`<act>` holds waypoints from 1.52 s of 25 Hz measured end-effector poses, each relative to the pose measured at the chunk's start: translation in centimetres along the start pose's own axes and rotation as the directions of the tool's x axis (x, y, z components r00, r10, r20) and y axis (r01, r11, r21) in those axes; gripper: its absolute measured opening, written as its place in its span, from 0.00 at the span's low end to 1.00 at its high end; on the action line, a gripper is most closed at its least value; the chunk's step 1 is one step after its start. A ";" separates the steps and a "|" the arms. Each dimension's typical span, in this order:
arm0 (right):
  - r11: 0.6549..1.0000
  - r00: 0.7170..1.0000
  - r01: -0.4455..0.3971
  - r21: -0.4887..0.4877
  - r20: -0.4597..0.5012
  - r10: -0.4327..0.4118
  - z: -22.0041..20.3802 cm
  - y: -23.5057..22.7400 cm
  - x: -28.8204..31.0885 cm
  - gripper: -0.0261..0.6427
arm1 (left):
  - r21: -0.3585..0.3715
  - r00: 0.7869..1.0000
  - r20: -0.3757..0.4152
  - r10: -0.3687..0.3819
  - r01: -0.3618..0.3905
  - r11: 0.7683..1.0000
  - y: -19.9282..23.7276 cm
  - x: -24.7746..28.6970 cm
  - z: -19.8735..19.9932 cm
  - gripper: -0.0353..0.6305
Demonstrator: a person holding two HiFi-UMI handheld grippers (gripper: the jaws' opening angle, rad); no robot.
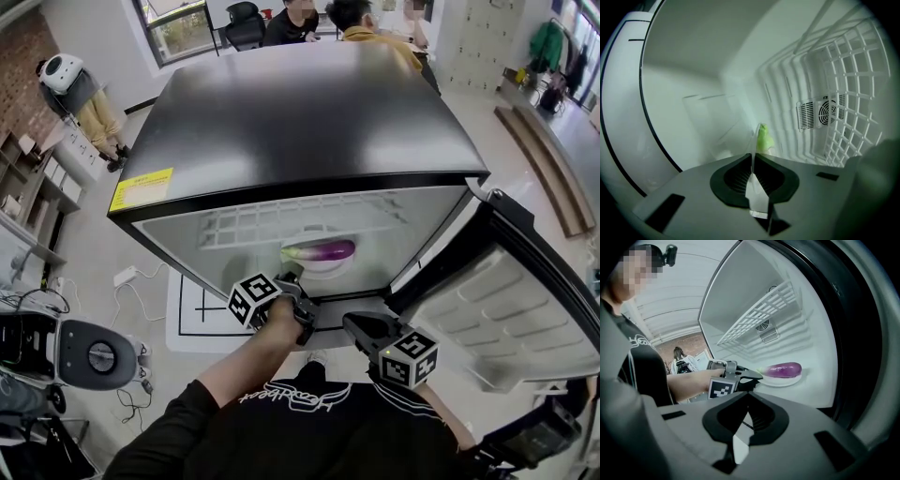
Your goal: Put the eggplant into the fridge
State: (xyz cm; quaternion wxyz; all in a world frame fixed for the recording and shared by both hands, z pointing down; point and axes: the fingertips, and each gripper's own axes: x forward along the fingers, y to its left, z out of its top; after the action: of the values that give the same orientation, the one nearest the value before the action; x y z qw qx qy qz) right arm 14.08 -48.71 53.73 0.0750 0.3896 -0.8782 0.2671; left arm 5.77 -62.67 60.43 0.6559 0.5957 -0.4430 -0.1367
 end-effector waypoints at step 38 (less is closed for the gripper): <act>1.000 0.999 0.016 0.025 0.032 -0.016 0.3 0.4 -0.9 0.05 | 0.140 0.947 -0.300 0.118 -0.078 0.987 0.2 1.0 -3.0 0.35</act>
State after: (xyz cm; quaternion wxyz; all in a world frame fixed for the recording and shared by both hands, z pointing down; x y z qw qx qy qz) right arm 14.40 -48.08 52.97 0.0580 0.4018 -0.8727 0.2711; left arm 8.52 -61.32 61.32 0.6836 0.6274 -0.3724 0.0187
